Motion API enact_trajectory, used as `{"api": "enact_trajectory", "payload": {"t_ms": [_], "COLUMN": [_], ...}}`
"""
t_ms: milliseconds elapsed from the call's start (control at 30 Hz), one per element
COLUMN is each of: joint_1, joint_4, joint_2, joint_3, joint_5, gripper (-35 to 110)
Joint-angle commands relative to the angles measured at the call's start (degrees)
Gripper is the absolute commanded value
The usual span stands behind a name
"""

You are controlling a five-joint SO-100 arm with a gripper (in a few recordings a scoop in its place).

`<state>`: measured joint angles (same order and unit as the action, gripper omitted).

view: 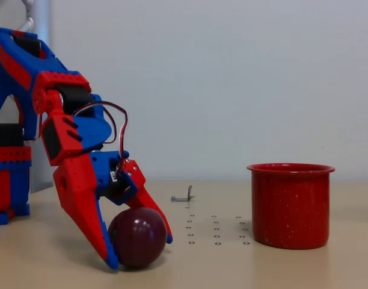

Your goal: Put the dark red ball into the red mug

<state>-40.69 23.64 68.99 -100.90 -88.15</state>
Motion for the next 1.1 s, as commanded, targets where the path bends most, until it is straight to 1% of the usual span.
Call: {"api": "enact_trajectory", "payload": {"t_ms": [0,133,433,600,800,1067], "joint_1": [1.0,1.1,2.1,3.6,5.2,8.0], "joint_4": [-1.1,-1.1,-0.4,0.0,2.2,3.9], "joint_2": [2.2,2.2,2.7,4.0,5.8,8.2], "joint_3": [5.0,5.0,6.6,6.9,7.5,9.0], "joint_5": [0.4,0.2,3.2,7.1,10.2,15.0], "gripper": [30,27,26,26,21,21]}}
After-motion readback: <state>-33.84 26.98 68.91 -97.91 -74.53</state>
